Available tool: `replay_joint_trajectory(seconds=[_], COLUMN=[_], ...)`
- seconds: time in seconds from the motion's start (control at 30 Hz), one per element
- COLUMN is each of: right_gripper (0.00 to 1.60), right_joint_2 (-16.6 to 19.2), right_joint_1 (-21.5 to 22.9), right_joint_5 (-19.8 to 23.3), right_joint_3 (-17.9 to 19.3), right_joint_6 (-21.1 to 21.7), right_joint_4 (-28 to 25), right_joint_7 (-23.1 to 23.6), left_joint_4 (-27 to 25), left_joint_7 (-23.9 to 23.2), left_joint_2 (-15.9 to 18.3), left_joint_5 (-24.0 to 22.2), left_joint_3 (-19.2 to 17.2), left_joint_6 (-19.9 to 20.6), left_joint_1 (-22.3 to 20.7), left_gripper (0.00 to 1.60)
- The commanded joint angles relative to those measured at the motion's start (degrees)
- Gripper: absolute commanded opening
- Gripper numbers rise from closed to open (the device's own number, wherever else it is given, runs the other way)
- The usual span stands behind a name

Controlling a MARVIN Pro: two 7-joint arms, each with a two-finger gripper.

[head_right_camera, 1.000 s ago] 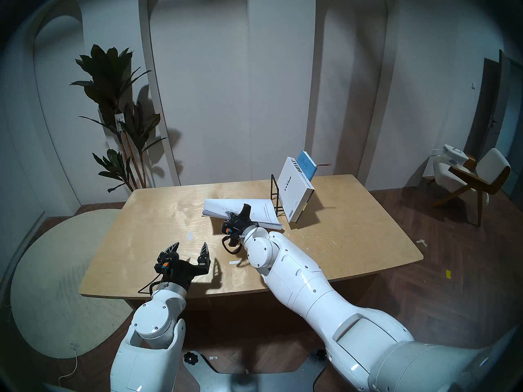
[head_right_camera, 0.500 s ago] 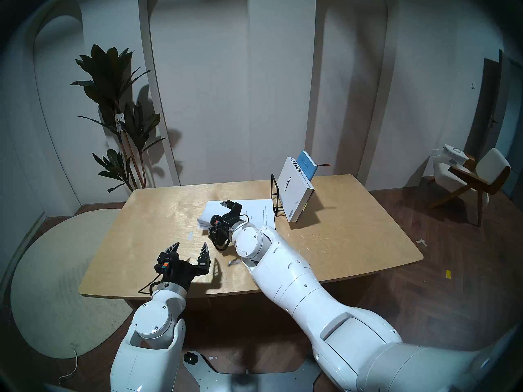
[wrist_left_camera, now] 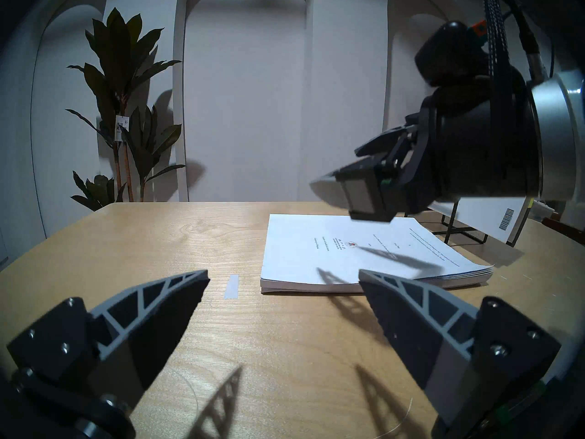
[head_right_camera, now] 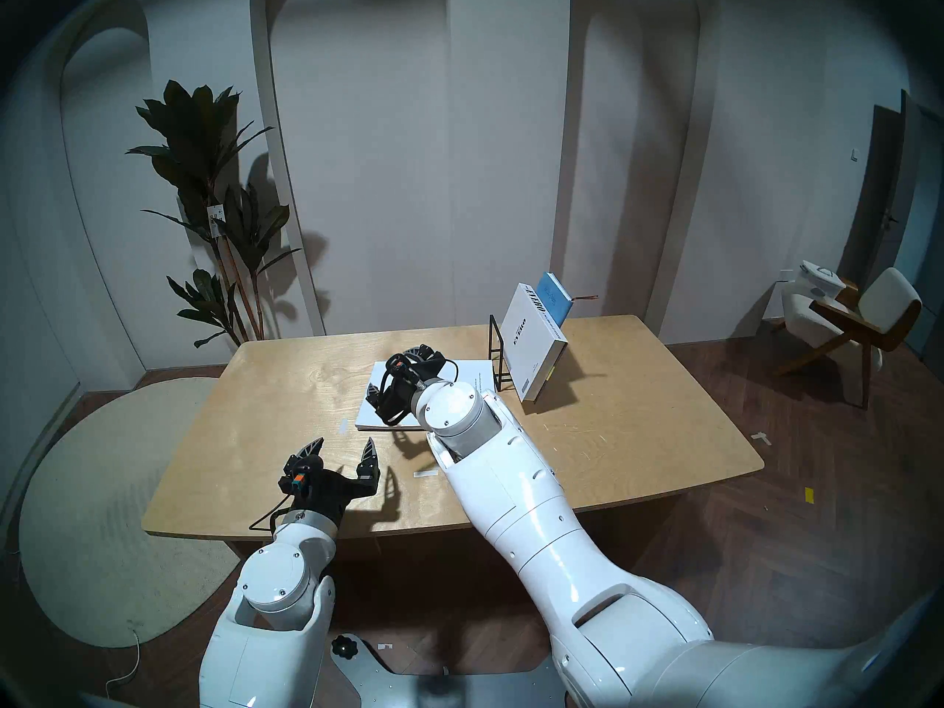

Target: Stack the books into one stack

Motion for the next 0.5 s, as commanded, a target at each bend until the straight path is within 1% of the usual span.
replay_joint_trajectory(seconds=[0.0,0.17,0.23,0.33,0.37,0.4,0.47], right_gripper=[1.60,1.60,1.60,1.60,1.60,1.60,1.60], right_joint_2=[-1.2,-0.8,-0.7,-0.1,-0.2,0.0,0.1], right_joint_1=[-0.5,-0.7,-0.5,-1.7,-1.1,-1.8,-2.0], right_joint_5=[2.0,3.3,3.6,4.1,4.2,4.4,4.7], right_joint_3=[2.6,4.6,5.3,6.3,6.6,6.9,7.4], right_joint_6=[-5.5,-9.0,-10.4,-12.1,-13.0,-13.4,-14.3], right_joint_4=[-6.4,-10.3,-10.9,-14.2,-13.3,-15.1,-16.1], right_joint_7=[-3.5,-5.3,-5.8,-6.6,-7.0,-7.2,-7.7], left_joint_4=[-1.1,-0.9,-0.9,-0.8,-0.8,-0.8,-0.7], left_joint_7=[0.0,0.0,0.0,0.0,0.0,0.0,0.0], left_joint_2=[0.1,0.1,0.1,0.1,0.1,0.1,0.1], left_joint_5=[-0.1,0.0,0.0,0.0,0.0,0.0,0.0], left_joint_3=[0.0,0.0,0.0,0.0,0.0,0.0,0.0], left_joint_6=[-0.3,-0.3,-0.3,-0.3,-0.3,-0.3,-0.3], left_joint_1=[-0.4,-0.4,-0.5,-0.5,-0.5,-0.5,-0.5], left_gripper=[1.60,1.60,1.60,1.60,1.60,1.60,1.60])
